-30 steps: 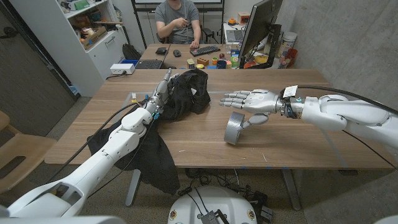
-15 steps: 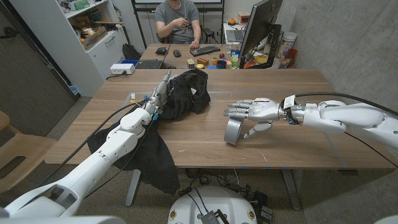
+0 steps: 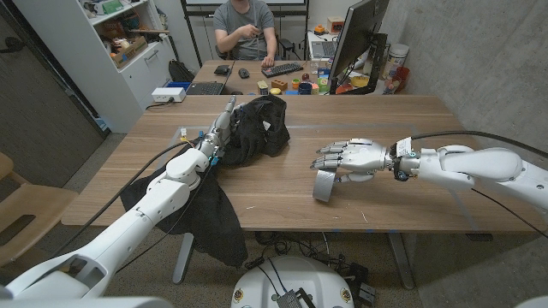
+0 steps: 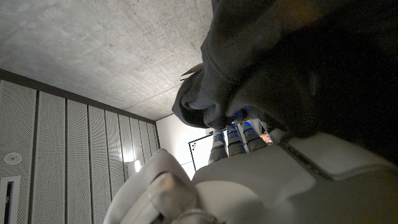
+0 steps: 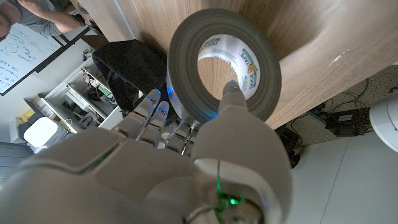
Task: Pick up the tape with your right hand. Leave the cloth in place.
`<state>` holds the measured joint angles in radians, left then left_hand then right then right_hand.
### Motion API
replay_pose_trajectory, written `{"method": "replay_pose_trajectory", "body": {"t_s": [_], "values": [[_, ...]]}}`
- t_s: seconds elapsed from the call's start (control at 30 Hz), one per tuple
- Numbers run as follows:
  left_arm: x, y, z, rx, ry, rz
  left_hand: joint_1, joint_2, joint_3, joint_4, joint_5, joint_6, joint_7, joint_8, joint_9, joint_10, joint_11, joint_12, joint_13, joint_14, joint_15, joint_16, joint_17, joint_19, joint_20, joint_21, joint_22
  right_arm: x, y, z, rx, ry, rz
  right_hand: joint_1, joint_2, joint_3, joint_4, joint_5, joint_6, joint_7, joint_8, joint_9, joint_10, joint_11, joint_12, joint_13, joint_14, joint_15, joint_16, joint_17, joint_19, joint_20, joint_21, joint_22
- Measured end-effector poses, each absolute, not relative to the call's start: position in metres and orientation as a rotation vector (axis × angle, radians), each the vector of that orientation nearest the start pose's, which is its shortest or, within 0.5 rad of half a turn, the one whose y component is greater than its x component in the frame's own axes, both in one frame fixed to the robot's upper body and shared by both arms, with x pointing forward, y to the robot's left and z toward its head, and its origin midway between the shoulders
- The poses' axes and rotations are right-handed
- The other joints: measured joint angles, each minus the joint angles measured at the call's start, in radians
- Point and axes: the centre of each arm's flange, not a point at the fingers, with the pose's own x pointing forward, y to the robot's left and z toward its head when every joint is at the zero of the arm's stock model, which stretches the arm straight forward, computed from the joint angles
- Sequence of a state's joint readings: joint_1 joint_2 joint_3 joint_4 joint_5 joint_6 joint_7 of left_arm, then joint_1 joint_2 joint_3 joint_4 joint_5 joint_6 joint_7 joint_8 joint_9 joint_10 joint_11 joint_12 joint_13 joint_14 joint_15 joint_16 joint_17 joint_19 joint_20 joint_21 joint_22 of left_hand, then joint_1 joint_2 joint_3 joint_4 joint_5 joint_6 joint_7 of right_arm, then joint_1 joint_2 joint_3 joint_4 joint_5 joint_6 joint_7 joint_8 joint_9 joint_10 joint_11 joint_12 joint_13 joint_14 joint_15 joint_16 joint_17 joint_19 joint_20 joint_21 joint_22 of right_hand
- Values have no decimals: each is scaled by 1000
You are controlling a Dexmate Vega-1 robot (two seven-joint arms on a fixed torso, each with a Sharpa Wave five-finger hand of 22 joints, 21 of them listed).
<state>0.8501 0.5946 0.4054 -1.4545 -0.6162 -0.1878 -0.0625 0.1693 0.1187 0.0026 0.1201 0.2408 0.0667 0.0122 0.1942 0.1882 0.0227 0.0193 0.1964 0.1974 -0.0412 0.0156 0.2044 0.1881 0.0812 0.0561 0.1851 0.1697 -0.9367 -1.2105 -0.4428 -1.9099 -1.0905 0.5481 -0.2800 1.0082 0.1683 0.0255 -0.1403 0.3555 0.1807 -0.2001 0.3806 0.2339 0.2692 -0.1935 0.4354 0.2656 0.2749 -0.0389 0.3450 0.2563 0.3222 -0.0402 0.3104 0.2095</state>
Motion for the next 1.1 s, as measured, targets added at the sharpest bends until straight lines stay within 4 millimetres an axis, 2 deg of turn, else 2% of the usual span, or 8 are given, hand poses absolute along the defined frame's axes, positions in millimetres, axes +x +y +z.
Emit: {"method": "replay_pose_trajectory", "body": {"t_s": [0.07, 0.17, 0.23, 0.27, 0.37, 0.43, 0.73, 1.1], "values": [[633, 264, -9, 90, -575, -321, 0, 0, 0, 0, 0, 5, 2, 0, 0, 0, 0, 0, 0, 0, 0, 0, 0, 1, -1, 0, 0, 491, -241, -32, -2140, -1296, 389, 32, -17, 7, 6, -2, 78, -3, 43, 17, 64, 26, 60, 29, 81, -1, 55, 42, 47, 7, 31, 11], [634, 265, -10, 85, -575, -320, 0, 0, 0, 0, -4, 9, 6, 2, 0, 9, 2, 0, 0, 0, 0, 0, 0, 1, -1, 0, 0, 492, -240, -35, -2104, -1320, 375, 85, -47, 17, 3, -25, 221, 13, 137, 61, 154, 43, 193, 103, 208, 11, 151, 123, 100, 0, 85, 34], [634, 266, -11, 82, -576, -320, 0, 0, 0, 0, -5, 9, 6, 6, 0, 9, 2, 0, 0, 0, 0, 0, 0, 1, -1, 0, 0, 492, -240, -36, -2084, -1330, 367, 102, -64, 24, -4, -41, 260, 50, 205, 93, 197, 56, 292, 162, 299, 17, 221, 187, 127, -4, 127, 52], [634, 266, -11, 80, -576, -318, 0, 0, 0, 0, -5, 9, 6, 6, 0, 9, 2, 0, 0, 0, 0, 0, 0, 1, -1, 0, 0, 492, -240, -36, -2064, -1343, 359, 109, -71, 24, -4, -52, 297, 88, 214, 106, 237, 96, 322, 184, 352, 15, 255, 214, 147, -6, 152, 61], [634, 268, -13, 75, -577, -318, 0, 0, 0, 0, -5, 13, 2, 6, 0, 9, 2, 0, 0, 0, 0, 7, 0, 1, -1, 0, 0, 492, -240, -37, -2032, -1355, 351, 129, -92, 25, -5, -90, 353, 144, 214, 127, 294, 152, 351, 229, 420, 35, 320, 282, 216, -8, 248, 110], [635, 268, -13, 72, -578, -318, 0, 0, 0, 0, -5, 14, 0, 6, 0, 9, 2, 0, 0, 0, 0, 7, 0, 4, 3, 0, 0, 491, -240, -36, -2012, -1361, 346, 129, -92, 25, -5, -111, 365, 157, 214, 136, 319, 176, 351, 257, 441, 46, 349, 314, 240, -8, 306, 145], [637, 268, -16, 59, -582, -321, 0, 0, 0, 0, -5, 14, 0, 6, 0, 9, 2, 3, 0, 0, 0, 7, 0, 10, -2, 4, 0, 486, -240, -21, -1944, -1376, 322, 141, -104, 25, -5, -141, 369, 161, 220, 167, 347, 195, 353, 290, 464, 48, 386, 349, 247, -12, 439, 224], [642, 268, -19, 39, -581, -323, 0, 0, 0, 0, -5, 19, 5, 6, 0, 14, -3, 3, 0, 0, 0, 7, 0, 9, -2, 4, 0, 463, -236, 40, -1853, -1428, 185, 151, -114, 25, -5, -149, 373, 165, 225, 174, 353, 200, 353, 291, 469, 49, 387, 350, 253, -17, 509, 256]]}}
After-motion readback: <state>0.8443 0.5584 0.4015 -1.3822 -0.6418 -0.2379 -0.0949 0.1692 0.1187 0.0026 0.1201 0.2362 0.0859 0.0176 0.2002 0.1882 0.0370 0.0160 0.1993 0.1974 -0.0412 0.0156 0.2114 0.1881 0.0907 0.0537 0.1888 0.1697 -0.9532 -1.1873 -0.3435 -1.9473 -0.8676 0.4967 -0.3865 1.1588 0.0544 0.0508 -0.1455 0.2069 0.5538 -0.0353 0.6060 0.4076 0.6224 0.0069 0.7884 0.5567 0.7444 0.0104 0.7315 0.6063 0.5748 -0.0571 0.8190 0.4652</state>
